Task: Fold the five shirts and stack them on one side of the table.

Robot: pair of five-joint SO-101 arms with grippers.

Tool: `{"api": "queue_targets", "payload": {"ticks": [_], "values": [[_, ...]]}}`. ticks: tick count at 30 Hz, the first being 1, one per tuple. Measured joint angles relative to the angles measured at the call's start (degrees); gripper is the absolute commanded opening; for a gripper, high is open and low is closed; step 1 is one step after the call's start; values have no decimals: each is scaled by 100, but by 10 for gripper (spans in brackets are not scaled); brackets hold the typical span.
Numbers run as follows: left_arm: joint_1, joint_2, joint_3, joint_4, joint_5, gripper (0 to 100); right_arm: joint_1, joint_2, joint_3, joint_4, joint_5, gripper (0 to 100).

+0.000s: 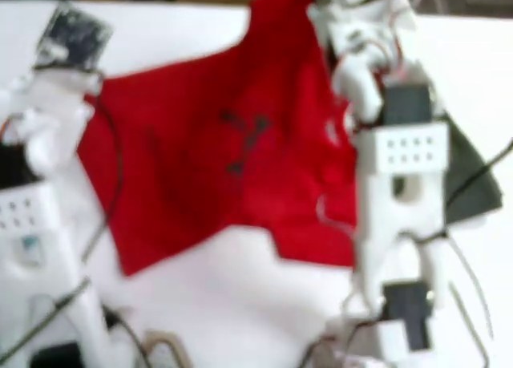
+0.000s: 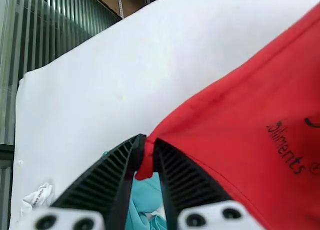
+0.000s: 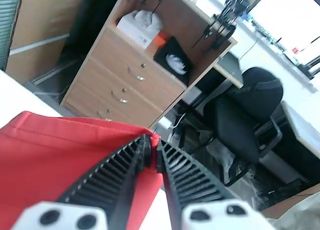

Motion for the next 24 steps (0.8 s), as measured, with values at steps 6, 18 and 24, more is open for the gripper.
{"api": "queue_targets", "payload": {"ticks": [6,18,24], "values": [[0,677,18,0,0,20,0,527,26,167,0,20],[0,1952,26,615,18,20,0,1301,35,2022,0,20],[0,1987,26,1319,-378,20,9,1301,35,2963,0,20]]}}
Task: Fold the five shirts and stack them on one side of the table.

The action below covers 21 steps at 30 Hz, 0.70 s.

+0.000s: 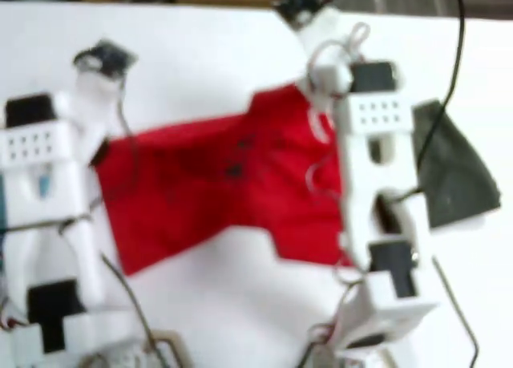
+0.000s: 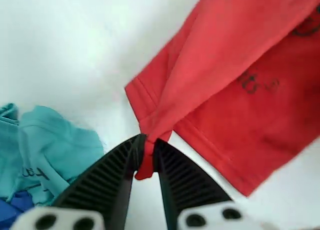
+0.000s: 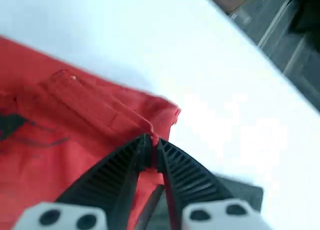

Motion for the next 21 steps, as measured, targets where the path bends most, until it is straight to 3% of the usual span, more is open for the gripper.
{"api": "queue_targets", "payload": {"ticks": [12,21], "values": [[167,0,466,747,-26,21,-9,-123,0,1688,0,20],[185,-545,2101,343,-237,21,70,-132,721,2031,-9,20]]}}
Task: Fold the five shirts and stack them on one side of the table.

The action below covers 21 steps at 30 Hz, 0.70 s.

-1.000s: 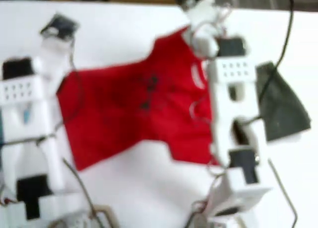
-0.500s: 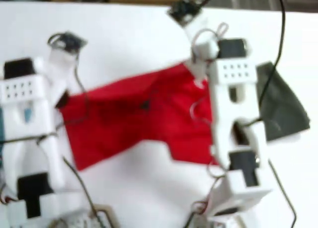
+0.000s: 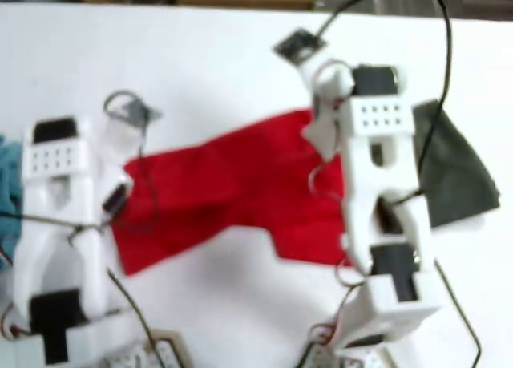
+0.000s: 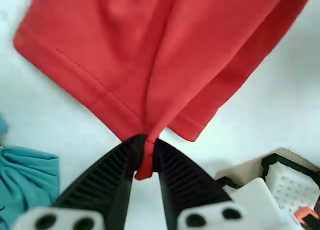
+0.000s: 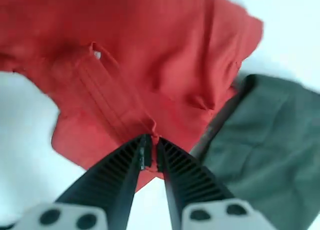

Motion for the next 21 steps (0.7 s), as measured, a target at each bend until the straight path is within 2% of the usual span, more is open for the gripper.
{"api": "queue_targets", "payload": {"ticks": [8,15,21], "values": [[343,-1125,1345,-422,-53,21,264,0,1090,-413,9,20],[378,-1231,1451,-571,-53,21,580,-185,1371,-387,229,20],[369,-1231,1477,-659,-53,21,571,-1380,2558,-563,659,20]]}}
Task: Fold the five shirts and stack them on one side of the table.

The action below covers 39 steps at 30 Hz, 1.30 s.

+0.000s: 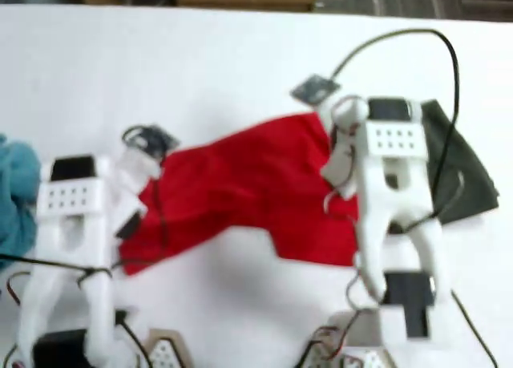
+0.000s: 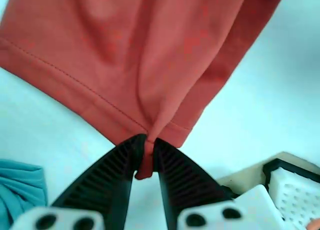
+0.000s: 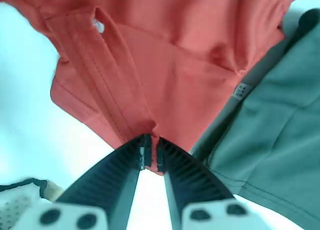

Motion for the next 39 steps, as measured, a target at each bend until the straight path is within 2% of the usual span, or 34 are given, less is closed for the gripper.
{"api": "queue_targets", "payload": {"ticks": [5,10,24,26,30,33,39], "values": [[0,-9,237,-18,0,21,0,-1020,1371,-554,0,20],[105,-9,615,-35,0,21,53,-1240,2338,-1064,35,20],[105,-18,800,-299,0,33,53,-1248,2866,-1442,35,26],[105,-18,800,-308,0,77,53,-1248,2866,-1442,35,53],[97,-18,800,-308,0,200,53,-1248,2866,-1442,35,185],[-44,-26,791,-308,0,242,53,-1248,2866,-1442,35,262],[-466,-26,-229,114,0,242,53,-1310,2796,-1442,35,254]]}}
